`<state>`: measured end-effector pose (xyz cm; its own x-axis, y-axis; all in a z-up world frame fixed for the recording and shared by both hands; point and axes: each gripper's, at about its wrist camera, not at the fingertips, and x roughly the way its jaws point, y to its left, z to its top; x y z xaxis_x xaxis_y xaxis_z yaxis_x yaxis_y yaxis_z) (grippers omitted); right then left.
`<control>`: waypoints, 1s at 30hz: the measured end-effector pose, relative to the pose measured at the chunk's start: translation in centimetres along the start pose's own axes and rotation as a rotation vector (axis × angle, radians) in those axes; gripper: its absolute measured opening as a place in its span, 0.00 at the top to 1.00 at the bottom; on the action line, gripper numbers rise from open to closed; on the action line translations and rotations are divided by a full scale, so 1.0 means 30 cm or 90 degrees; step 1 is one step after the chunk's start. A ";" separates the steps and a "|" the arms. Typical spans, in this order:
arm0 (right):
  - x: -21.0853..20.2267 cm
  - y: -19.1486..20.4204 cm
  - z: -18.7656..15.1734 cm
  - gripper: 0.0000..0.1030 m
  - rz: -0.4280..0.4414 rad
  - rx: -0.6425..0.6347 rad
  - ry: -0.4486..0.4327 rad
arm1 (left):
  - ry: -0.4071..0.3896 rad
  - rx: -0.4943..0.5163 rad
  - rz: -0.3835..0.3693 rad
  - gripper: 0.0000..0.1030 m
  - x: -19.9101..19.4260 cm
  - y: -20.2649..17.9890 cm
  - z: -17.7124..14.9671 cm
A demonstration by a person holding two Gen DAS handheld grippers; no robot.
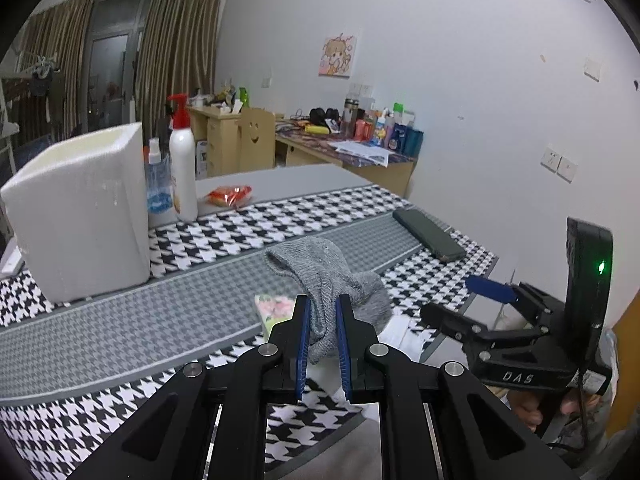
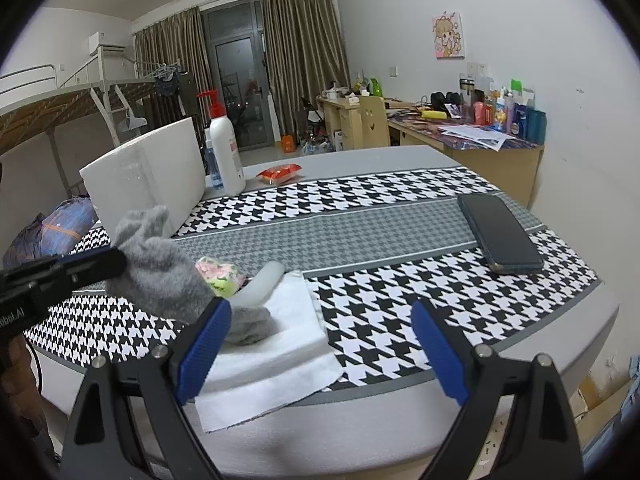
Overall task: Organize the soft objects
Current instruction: 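Close the left gripper on the grey sock and lift it, then lower the right gripper onto the white foam roller and close on it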
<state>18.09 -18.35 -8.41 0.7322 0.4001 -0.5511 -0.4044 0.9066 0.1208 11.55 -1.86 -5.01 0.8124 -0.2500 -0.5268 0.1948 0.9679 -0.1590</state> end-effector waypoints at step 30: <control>0.090 0.163 0.060 0.09 0.090 -0.053 0.034 | -0.053 -0.036 0.096 0.87 -0.181 0.133 0.029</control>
<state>19.07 -12.60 -7.83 0.6364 0.5126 -0.5764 -0.5466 0.8270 0.1320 8.41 3.38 -2.06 0.8734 -0.0964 -0.4774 0.0379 0.9907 -0.1306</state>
